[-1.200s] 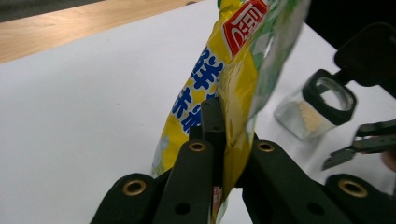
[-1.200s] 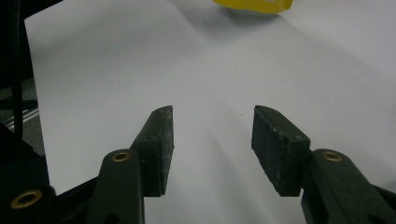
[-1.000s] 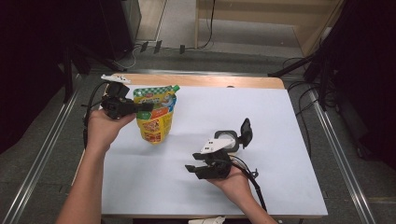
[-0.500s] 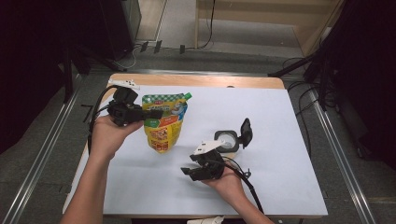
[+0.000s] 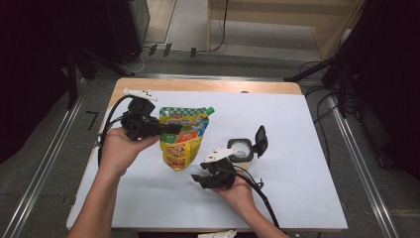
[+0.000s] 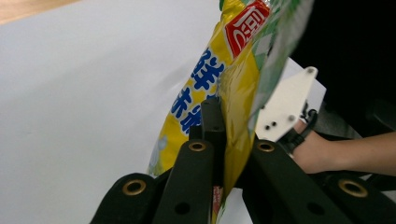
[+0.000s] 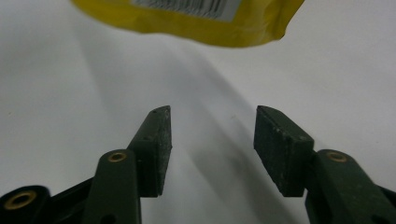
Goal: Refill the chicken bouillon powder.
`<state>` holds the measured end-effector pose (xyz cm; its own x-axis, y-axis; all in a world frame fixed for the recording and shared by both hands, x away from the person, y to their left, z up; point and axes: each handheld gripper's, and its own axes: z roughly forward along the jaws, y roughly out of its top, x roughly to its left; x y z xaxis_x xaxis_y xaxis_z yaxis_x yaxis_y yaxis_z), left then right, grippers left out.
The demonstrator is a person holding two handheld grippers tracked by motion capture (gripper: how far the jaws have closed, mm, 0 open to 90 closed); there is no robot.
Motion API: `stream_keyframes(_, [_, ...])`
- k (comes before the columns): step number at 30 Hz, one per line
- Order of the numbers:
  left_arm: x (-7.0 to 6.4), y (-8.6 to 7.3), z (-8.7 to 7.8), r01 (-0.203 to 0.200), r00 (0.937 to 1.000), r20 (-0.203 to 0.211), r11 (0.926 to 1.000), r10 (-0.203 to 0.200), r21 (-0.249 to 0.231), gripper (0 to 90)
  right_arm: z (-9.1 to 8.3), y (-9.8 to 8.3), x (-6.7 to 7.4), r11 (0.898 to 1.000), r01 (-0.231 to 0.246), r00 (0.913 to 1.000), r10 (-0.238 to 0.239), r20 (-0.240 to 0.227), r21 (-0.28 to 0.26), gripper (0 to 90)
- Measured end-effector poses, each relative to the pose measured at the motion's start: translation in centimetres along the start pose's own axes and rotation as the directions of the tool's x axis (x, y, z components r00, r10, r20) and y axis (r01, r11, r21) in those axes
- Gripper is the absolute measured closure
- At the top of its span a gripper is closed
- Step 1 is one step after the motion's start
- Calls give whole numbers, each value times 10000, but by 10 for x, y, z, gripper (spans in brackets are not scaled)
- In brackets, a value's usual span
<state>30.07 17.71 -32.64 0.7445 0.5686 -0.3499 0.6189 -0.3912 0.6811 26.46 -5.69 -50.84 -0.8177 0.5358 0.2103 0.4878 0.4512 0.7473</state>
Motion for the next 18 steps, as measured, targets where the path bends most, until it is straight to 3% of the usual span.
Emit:
stream_keyframes(7, [-11, 2, 2, 104, 9977, 672, 9999, -106, 30, 900, 0, -4, -5, 9983, -263, 9994, 275, 226, -520, 544])
stream_keyframes(8, [-13, 2, 2, 231, 9955, 913, 9997, -237, 72, 900, -1, -5, -6, 9976, -297, 9992, 312, 234, -622, 545])
stream_keyframes(13, [-13, 1, 7, 603, 9891, 1334, 9980, -621, 174, 900, -4, -7, -8, 9918, -365, 9991, 389, 172, -1224, 551])
stream_keyframes(16, [-10, -1, 10, 646, 9930, 970, 9976, -669, 262, 900, -6, -6, -1, 9887, 354, 9993, -361, -18, -1458, 568])
stream_keyframes(18, [-8, -1, 13, 780, 9912, 1049, 9966, -803, 257, 900, -7, -5, 5, 9846, 793, 9967, -810, -45, -1560, 565])
